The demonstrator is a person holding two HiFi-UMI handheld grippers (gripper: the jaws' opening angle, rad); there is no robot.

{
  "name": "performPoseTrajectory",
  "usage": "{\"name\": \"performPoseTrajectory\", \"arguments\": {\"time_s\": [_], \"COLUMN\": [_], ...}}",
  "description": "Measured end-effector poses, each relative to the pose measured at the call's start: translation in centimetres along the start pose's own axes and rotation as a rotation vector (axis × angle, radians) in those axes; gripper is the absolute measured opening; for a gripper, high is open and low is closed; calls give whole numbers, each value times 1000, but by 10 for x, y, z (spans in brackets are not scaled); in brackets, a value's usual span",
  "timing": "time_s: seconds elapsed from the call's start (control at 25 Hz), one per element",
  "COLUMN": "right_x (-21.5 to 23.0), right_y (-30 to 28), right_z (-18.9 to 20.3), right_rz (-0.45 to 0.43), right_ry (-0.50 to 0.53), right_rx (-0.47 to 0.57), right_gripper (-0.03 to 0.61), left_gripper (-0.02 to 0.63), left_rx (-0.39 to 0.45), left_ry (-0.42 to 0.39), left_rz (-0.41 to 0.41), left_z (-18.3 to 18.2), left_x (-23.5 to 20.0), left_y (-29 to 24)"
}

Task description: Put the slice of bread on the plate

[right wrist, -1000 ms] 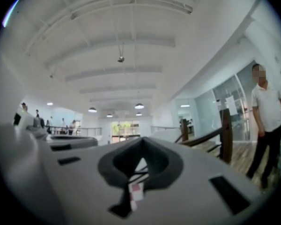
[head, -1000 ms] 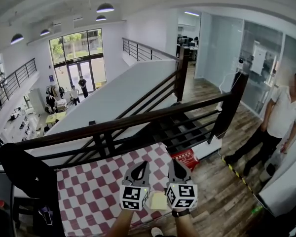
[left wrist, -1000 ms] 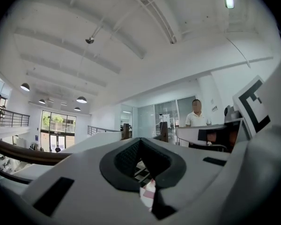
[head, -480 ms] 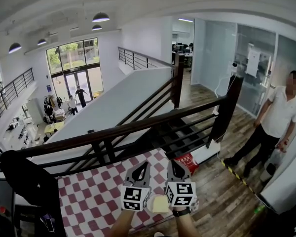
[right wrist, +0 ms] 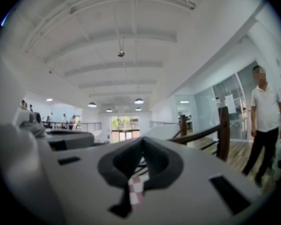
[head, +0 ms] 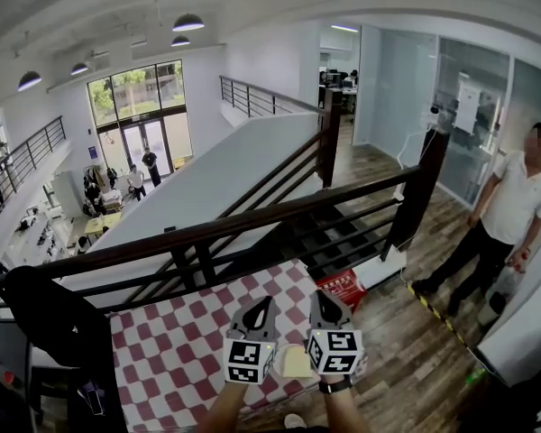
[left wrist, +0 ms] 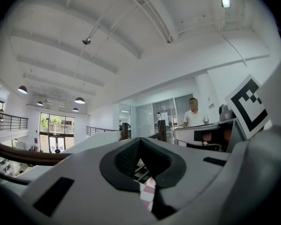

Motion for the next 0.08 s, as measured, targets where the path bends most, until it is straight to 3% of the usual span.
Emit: {"name": "performPoseTrajectory", "arguments": {"time_s": [0.08], "right_x": [-4], "right_y": [0], "right_z": [7], "right_rz": [-3], "right_ry": [1], "right_rx": [-16], "right_gripper": [14], "left_gripper": [18], "left_rx": [-8], "left_ry": [5], "left_rz": [-5], "left_z": [6], "left_x": [-1], "left_y": [3]}}
Point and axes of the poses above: the fingertips, and each gripper's own axes: y backward along the fingers, x to its right, z out of its underside, the point moved 5 cm from there along y, backward along the fingers, and after that the axes turned 12 degrees about -x, right-handed, at the moved point
